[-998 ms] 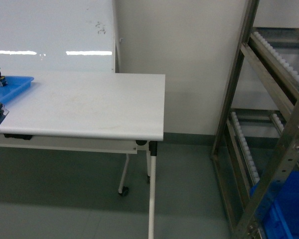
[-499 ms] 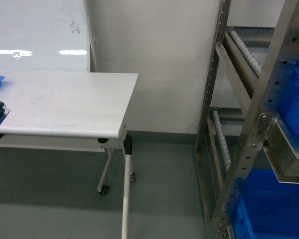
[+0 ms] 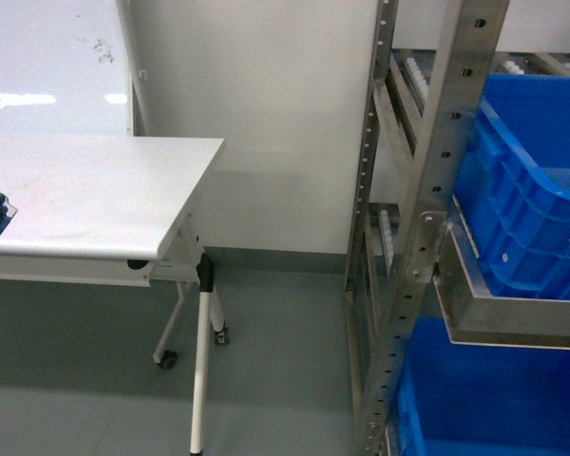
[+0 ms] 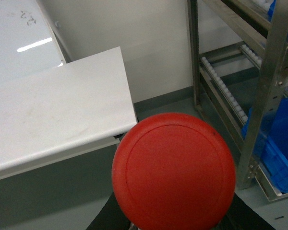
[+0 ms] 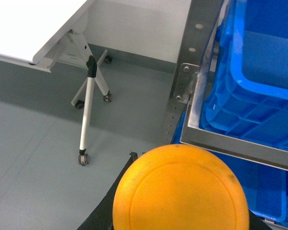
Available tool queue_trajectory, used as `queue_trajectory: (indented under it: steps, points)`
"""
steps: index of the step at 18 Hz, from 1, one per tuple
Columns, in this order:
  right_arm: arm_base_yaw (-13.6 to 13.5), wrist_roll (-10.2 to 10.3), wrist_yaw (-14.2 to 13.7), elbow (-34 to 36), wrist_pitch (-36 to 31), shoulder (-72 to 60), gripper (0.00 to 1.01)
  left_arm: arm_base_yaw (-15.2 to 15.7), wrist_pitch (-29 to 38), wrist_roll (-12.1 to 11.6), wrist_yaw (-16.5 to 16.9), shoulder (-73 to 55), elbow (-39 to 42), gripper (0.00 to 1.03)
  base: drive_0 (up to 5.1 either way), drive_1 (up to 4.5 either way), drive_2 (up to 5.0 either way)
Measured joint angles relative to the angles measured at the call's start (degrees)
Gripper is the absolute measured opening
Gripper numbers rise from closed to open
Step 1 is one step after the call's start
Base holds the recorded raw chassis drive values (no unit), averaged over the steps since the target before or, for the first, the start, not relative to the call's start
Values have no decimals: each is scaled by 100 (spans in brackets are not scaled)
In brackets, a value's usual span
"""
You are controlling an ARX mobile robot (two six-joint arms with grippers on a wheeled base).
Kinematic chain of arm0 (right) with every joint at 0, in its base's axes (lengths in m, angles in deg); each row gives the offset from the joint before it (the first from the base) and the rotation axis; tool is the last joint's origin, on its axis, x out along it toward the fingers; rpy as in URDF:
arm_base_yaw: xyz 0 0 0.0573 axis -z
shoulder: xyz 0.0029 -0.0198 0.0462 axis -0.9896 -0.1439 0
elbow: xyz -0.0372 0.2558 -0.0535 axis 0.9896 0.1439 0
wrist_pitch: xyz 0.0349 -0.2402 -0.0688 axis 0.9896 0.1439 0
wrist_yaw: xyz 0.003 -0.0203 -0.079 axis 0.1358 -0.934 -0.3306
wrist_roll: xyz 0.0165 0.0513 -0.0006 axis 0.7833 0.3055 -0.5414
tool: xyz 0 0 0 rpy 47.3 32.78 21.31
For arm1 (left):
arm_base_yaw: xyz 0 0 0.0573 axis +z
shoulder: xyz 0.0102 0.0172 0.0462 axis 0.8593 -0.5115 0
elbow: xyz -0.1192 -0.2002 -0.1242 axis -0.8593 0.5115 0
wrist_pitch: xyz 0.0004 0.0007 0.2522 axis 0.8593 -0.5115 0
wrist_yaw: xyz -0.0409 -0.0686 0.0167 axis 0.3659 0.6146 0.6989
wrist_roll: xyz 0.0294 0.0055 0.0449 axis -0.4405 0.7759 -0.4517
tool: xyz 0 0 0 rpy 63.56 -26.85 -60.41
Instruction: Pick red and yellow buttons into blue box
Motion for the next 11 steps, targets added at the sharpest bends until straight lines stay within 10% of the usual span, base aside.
queue_trajectory:
  steps: [11]
  points:
    - [0, 0, -4, 0, -9, 0, 26, 0, 4, 0, 0, -2, 0, 23, 468, -221, -221]
